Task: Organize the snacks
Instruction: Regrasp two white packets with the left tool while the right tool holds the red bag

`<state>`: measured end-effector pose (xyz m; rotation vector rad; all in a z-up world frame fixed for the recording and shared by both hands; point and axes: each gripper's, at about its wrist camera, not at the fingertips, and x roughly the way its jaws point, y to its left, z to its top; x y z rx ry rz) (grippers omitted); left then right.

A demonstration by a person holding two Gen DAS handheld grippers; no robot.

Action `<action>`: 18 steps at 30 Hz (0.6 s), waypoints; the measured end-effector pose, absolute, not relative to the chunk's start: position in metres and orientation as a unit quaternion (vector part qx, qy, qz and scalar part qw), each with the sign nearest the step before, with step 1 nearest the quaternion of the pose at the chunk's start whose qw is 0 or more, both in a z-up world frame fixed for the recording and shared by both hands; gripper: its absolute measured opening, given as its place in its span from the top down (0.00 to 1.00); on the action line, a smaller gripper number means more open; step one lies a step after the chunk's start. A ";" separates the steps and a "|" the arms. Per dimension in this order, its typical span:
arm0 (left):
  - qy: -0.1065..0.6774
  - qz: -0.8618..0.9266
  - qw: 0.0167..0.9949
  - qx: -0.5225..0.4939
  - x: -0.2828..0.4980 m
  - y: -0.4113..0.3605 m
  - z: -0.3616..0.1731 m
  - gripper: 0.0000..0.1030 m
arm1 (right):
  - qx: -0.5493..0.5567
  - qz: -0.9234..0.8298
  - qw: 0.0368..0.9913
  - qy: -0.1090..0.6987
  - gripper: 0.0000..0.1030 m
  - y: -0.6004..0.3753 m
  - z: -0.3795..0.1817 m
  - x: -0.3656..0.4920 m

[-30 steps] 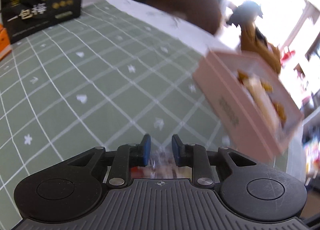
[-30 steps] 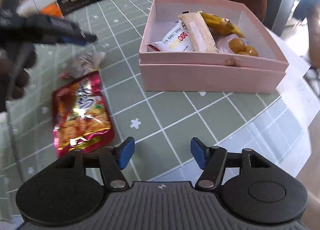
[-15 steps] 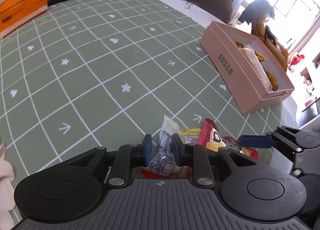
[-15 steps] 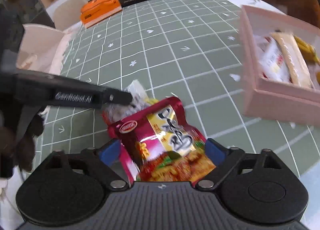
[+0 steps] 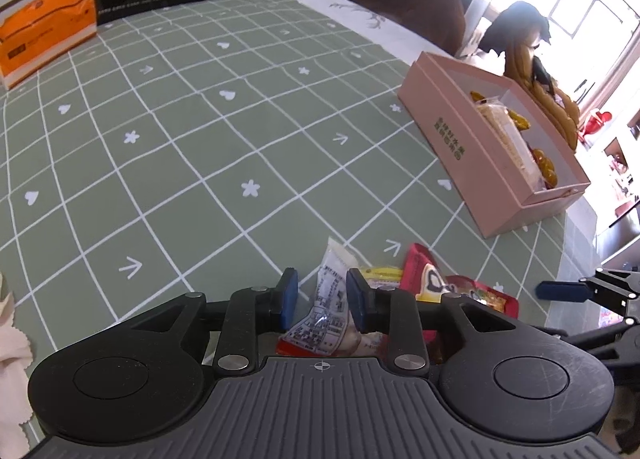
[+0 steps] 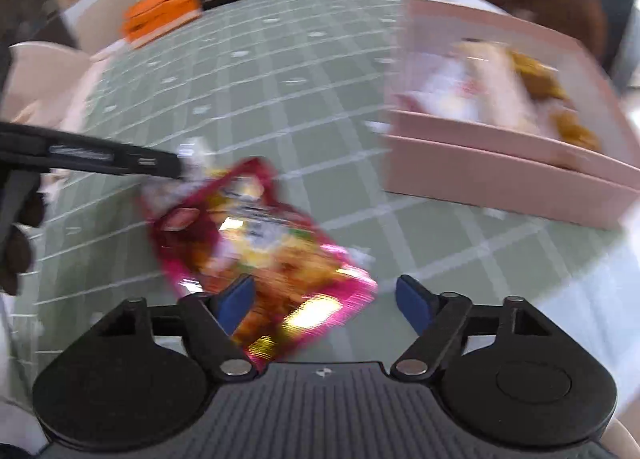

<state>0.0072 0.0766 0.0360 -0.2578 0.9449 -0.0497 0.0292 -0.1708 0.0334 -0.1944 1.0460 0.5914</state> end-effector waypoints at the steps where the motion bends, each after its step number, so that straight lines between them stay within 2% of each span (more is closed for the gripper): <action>1: 0.451 -0.025 0.884 -0.123 0.006 0.076 0.038 0.70 | -0.093 0.262 0.826 0.490 0.28 -0.179 0.033 0.030; 4: 0.449 -0.018 0.885 -0.124 0.005 0.078 0.041 0.70 | -0.078 0.280 0.821 0.491 0.25 -0.196 0.036 0.029; 5: 0.451 -0.015 0.884 -0.125 0.007 0.078 0.040 0.70 | -0.074 0.299 0.815 0.491 0.19 -0.197 0.039 0.026; 7: 0.455 -0.011 0.882 -0.127 0.007 0.077 0.039 0.70 | -0.075 0.338 0.802 0.487 0.11 -0.191 0.043 0.019; 15: 0.460 -0.011 0.874 -0.158 0.001 0.075 0.030 0.69 | -0.186 0.382 0.793 0.437 0.11 -0.121 0.032 0.009; 18: 0.458 -0.011 0.874 -0.161 0.000 0.075 0.029 0.69 | -0.207 0.385 0.797 0.417 0.03 -0.106 0.029 0.014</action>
